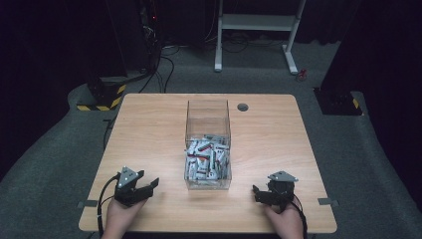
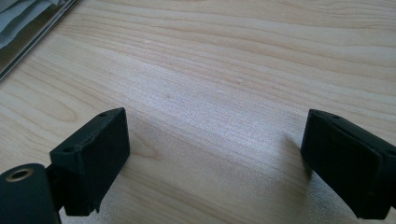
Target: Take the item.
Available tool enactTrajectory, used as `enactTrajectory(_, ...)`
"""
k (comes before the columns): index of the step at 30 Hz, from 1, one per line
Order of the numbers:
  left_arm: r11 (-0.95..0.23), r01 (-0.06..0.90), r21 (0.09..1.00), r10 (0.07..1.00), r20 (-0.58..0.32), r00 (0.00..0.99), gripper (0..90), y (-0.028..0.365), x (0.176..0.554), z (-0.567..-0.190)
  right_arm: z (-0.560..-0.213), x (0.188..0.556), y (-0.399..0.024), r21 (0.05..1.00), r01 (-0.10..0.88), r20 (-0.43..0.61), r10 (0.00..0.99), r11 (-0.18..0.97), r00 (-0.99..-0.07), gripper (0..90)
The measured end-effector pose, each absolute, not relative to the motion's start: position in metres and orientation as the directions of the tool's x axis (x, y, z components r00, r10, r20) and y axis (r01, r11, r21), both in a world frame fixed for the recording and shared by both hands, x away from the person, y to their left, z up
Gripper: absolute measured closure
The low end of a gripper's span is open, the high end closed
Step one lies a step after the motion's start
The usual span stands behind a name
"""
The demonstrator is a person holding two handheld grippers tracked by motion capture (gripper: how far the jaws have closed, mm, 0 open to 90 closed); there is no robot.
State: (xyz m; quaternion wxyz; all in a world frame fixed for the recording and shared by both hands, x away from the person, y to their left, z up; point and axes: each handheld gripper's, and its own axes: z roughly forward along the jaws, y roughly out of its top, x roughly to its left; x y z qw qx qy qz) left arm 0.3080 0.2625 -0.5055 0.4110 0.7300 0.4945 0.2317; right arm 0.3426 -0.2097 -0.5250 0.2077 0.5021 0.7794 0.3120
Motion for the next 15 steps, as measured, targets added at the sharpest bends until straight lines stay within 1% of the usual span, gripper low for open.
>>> enactTrajectory(2, -0.185, 0.526, 0.830, 0.912, -0.054, 0.406, 31.7, 0.262, 0.307, -0.503, -0.525, 0.343, -0.210, 0.695, 0.653, -0.010, 0.911, 0.303, -0.411, 7.8)
enactTrajectory(6, -0.188, 0.523, 0.832, 0.909, -0.055, 0.414, 32.1, 0.260, 0.306, -0.501, -0.525, 0.342, -0.210, 0.694, 0.654, -0.009, 0.912, 0.302, -0.411, 7.8)
enactTrajectory(7, -0.205, 0.517, 0.831, 0.908, -0.035, 0.417, 32.3, 0.258, 0.305, -0.500, -0.525, 0.342, -0.209, 0.694, 0.654, -0.009, 0.911, 0.302, -0.412, 7.8)
enactTrajectory(9, -0.210, 0.508, 0.836, 0.907, -0.027, 0.419, 32.3, 0.256, 0.305, -0.499, -0.525, 0.342, -0.209, 0.694, 0.654, -0.007, 0.910, 0.303, -0.414, 7.8)
enactTrajectory(15, -0.198, 0.499, 0.844, 0.900, -0.046, 0.434, 32.3, 0.251, 0.304, -0.494, -0.525, 0.342, -0.209, 0.693, 0.654, -0.007, 0.910, 0.303, -0.414, 7.8)
